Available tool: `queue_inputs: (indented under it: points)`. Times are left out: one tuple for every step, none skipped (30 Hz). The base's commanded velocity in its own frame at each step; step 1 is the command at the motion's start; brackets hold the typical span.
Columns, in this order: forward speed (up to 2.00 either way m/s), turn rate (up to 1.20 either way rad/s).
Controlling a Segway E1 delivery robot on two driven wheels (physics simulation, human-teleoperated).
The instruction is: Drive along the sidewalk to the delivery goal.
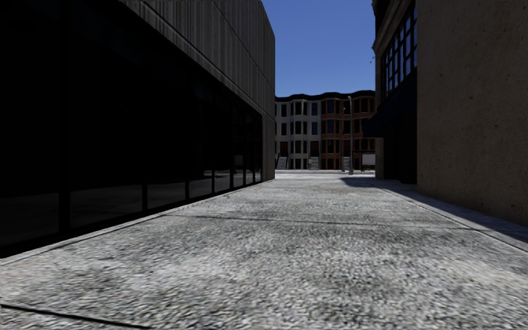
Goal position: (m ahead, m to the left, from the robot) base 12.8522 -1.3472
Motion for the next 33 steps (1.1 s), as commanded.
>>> queue_inputs:
  points:
    - [2.00,0.00]
    - [2.00,0.00]
    - [2.00,0.00]
    - [2.00,0.00]
    - [2.00,0.00]
    - [2.00,0.00]
    - [2.00,0.00]
    - [2.00,0.00]
    - [2.00,0.00]
    - [2.00,0.00]
    - [2.00,0.00]
    - [2.00,0.00]
    - [2.00,0.00]
    - [2.00,0.00]
    - [2.00,0.00]
    - [2.00,0.00]
    - [2.00,0.00]
    - [2.00,0.00]
    - [2.00,0.00]
    - [2.00,0.00]
    - [2.00,0.00]
    - [2.00,0.00]
    - [2.00,0.00]
    - [2.00,0.00]
    - [2.00,0.00]
    - [2.00,0.00]
    - [2.00,0.00]
    - [2.00,0.00]
    - [2.00,0.00]
    - [2.00,0.00]
    - [2.00,0.00]
    - [2.00,0.00]
    - [2.00,0.00]
